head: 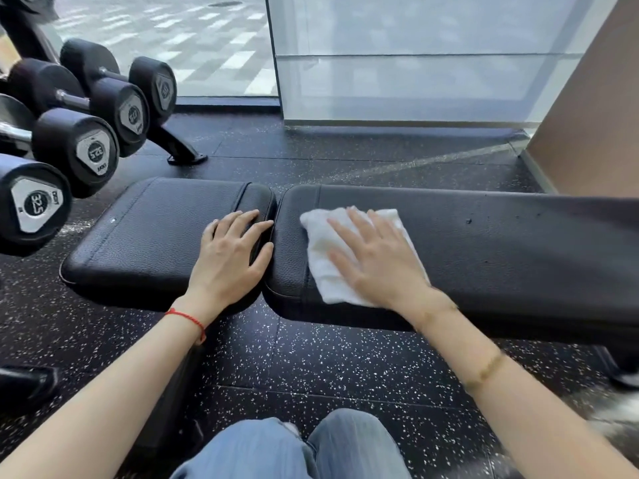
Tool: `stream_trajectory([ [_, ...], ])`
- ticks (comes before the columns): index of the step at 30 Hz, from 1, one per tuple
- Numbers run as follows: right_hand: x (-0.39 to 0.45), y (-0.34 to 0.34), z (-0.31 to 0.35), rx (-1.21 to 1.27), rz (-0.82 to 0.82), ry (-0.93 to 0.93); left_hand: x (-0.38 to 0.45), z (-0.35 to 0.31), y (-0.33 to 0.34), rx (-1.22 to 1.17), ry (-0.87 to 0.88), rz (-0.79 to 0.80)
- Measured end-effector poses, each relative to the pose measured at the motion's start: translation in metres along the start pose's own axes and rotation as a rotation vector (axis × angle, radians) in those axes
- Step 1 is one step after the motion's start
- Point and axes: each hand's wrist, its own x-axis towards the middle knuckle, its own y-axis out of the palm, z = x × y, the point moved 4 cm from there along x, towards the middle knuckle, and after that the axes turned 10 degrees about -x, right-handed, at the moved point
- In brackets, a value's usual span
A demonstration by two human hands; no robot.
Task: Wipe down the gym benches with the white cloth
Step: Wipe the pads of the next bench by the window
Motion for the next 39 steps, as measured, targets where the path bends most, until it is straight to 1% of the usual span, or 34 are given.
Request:
stream_trajectory([
  [2,-0.023,-0.001,-0.022,-0.016,-0.002,0.003,0.000,0.000,0.000,0.004,-0.001,0.001],
  [3,-0.022,-0.001,-0.039,-0.039,0.003,0.038,-0.001,-0.001,0.000,0.005,-0.003,0.001],
  [6,0.015,-0.005,-0.082,-0.076,0.046,0.231,0.000,-0.002,0.001,0.009,-0.011,0.002],
  [8,0.045,-0.007,-0.082,-0.041,0.068,0.292,0.001,-0.001,0.001,0.005,-0.016,0.002],
  [9,0.057,-0.008,-0.072,-0.034,0.068,0.262,0.001,-0.001,0.001,-0.001,-0.016,0.000],
  [11,0.064,-0.007,-0.038,-0.051,0.053,0.129,0.001,0.000,0.001,-0.017,-0.009,-0.007],
  [14,0.026,-0.005,0.003,-0.076,0.054,-0.092,0.000,0.002,0.001,-0.044,0.000,-0.021],
  [15,0.005,-0.005,0.007,-0.087,0.029,-0.160,0.000,0.003,0.001,-0.054,0.001,-0.021],
  [17,-0.036,-0.001,0.004,-0.159,-0.074,-0.275,-0.001,0.005,0.002,-0.068,0.006,-0.017],
  [19,-0.066,0.002,-0.006,-0.283,-0.194,-0.331,0.000,0.006,0.004,-0.065,0.008,-0.011],
  [21,-0.073,0.003,-0.005,-0.379,-0.283,-0.316,0.000,0.004,0.005,-0.064,-0.005,-0.011],
  [26,-0.045,0.012,0.062,-0.504,-0.371,-0.309,0.000,0.002,0.003,-0.094,-0.018,-0.015],
  [28,-0.047,0.015,0.055,-0.496,-0.429,-0.313,0.000,0.003,0.002,-0.092,-0.015,-0.014],
  [32,-0.077,0.015,0.004,-0.465,-0.569,-0.249,0.001,0.004,0.002,-0.090,-0.012,-0.018],
  [34,-0.085,0.015,-0.009,-0.460,-0.580,-0.191,0.001,0.003,0.003,-0.082,-0.015,-0.016],
  [35,-0.083,0.014,-0.005,-0.465,-0.575,-0.171,0.001,0.003,0.004,-0.082,-0.018,-0.016],
  [39,-0.051,0.014,0.060,-0.491,-0.521,-0.163,0.002,0.003,0.004,-0.095,-0.018,-0.021],
])
